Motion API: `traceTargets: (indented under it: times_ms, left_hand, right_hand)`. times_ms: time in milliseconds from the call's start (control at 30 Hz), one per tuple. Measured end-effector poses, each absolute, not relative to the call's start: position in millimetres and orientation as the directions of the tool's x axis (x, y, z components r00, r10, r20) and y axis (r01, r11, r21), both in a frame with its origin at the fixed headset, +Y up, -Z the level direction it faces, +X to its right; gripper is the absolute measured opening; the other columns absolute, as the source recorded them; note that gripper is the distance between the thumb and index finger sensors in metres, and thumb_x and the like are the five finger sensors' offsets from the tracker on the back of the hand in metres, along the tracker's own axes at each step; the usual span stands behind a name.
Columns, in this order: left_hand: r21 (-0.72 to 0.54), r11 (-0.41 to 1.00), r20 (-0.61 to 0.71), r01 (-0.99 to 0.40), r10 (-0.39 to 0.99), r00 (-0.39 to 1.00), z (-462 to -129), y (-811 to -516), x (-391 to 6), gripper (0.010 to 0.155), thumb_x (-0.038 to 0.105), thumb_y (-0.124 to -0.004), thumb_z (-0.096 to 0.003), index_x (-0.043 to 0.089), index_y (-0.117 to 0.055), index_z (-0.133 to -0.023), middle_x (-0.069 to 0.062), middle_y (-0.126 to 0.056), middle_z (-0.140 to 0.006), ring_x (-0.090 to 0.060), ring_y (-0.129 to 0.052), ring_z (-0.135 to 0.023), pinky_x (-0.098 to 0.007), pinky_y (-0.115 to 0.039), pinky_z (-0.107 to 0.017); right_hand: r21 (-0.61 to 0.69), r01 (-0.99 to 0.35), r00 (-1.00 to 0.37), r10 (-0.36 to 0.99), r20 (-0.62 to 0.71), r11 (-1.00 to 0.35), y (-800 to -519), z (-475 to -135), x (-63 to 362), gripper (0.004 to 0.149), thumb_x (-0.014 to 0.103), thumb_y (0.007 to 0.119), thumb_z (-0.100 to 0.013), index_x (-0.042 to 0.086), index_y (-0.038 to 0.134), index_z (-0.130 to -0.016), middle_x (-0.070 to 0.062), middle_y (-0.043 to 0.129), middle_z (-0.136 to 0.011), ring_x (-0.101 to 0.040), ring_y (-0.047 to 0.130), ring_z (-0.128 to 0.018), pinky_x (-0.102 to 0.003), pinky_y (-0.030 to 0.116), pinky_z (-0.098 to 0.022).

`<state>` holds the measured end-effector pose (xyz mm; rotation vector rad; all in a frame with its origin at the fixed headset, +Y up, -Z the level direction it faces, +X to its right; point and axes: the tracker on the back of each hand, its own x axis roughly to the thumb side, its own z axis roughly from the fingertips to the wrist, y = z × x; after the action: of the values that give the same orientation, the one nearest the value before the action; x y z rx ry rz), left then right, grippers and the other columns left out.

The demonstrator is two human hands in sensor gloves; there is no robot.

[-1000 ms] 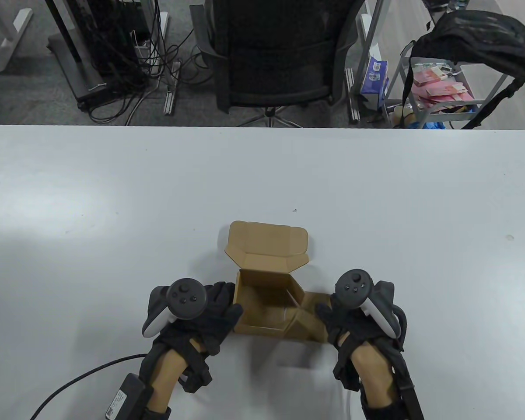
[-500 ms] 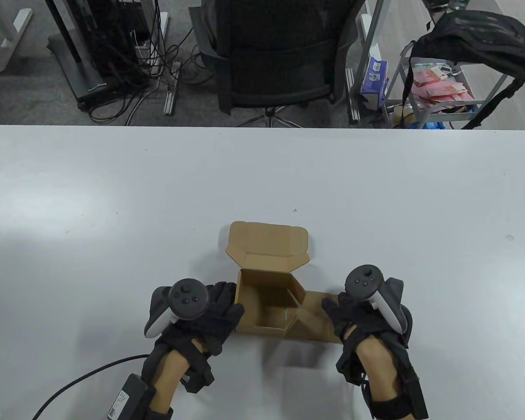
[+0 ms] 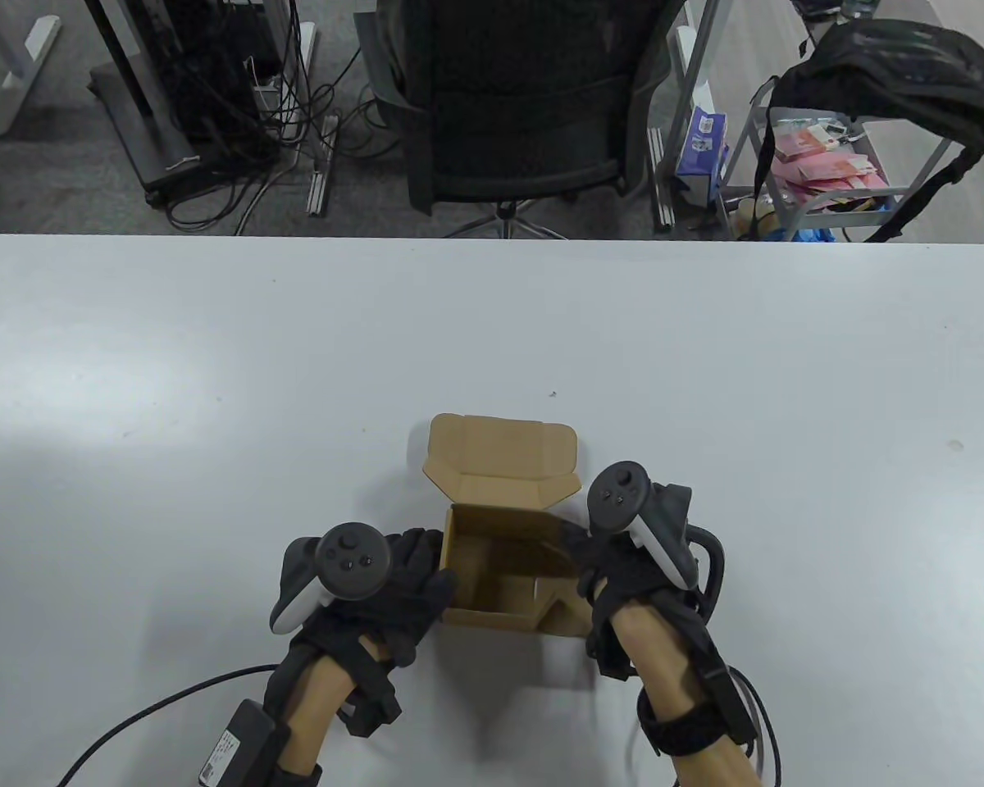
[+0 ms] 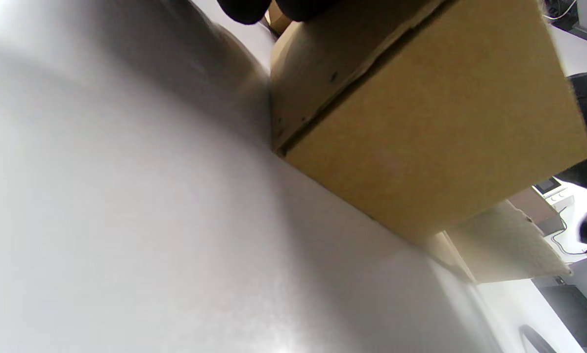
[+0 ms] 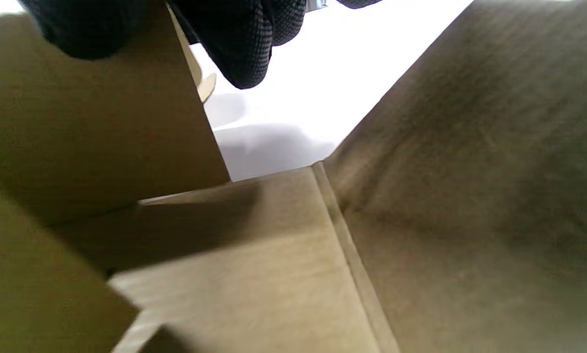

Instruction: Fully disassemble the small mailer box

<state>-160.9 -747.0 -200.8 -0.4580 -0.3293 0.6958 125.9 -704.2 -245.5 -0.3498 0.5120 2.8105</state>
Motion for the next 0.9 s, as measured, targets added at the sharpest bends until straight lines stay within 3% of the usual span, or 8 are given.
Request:
traceTargets:
  times_ms: [233,367,567,733,900]
  left_hand:
    - [-0.502,0.679,0.137,-0.536,0.674,0.726,-200.4,-747.3,-161.2,0.088,0.071,-0.05,-0.0458,0.01,-0.04,-0.109,-0.018,-0.038,-0.115,-0.047,-0.032,-0.106,-0.066,-0.032,-0.074]
    - [-0.485,0.691,0.125,-0.536,0.661,0.74,-198.6,-747.9,-159.5,0.089,0.072,-0.048,-0.0454,0.01,-0.04,-0.109,-0.018,-0.037,-0.115,-0.047,-0.031,-0.106,-0.065,-0.032,-0.075]
    - [-0.464,0.705,0.119,-0.535,0.649,0.752,-196.7,-748.3,-155.9,0.09,0.072,-0.046,-0.0449,0.01,-0.041,-0.109,-0.019,-0.037,-0.115,-0.048,-0.031,-0.105,-0.066,-0.032,-0.074]
    - [-0.448,0.714,0.115,-0.538,0.643,0.757,-195.7,-748.8,-155.1,0.09,0.073,-0.046,-0.0447,0.01,-0.041,-0.109,-0.019,-0.037,-0.115,-0.048,-0.031,-0.105,-0.065,-0.032,-0.074]
    - [-0.419,0.728,0.105,-0.542,0.632,0.768,-193.5,-749.5,-151.4,0.09,0.073,-0.044,-0.0443,0.01,-0.041,-0.109,-0.019,-0.038,-0.115,-0.048,-0.031,-0.105,-0.066,-0.033,-0.074]
  right_hand:
    - [0.301,-0.285,-0.928,0.184,-0.323,-0.91,-717.3,-251.3,129.3,0.068,0.057,0.064,-0.036,0.02,0.067,-0.092,0.007,0.043,-0.112,-0.037,0.027,-0.107,-0.059,0.03,-0.077]
    - [0.245,-0.262,-0.943,0.194,-0.271,-0.933,-700.8,-236.3,129.2,0.068,0.056,0.066,-0.036,0.016,0.068,-0.092,0.005,0.045,-0.11,-0.038,0.029,-0.106,-0.058,0.032,-0.076]
    - [0.024,-0.204,-0.958,0.194,-0.213,-0.979,-659.8,-199.4,115.7,0.064,0.053,0.069,-0.037,0.01,0.081,-0.083,-0.007,0.066,-0.104,-0.042,0.062,-0.095,-0.059,0.055,-0.066]
    - [0.1,-0.24,-0.968,0.231,-0.096,-0.966,-663.3,-188.7,88.3,0.062,0.053,0.07,-0.037,0.009,0.089,-0.076,-0.013,0.081,-0.094,-0.045,0.078,-0.082,-0.059,0.063,-0.059]
    - [0.161,-0.171,-0.984,0.162,-0.069,-0.972,-678.3,-189.3,78.3,0.06,0.052,0.072,-0.037,0.011,0.087,-0.078,-0.012,0.079,-0.095,-0.044,0.079,-0.082,-0.059,0.064,-0.059]
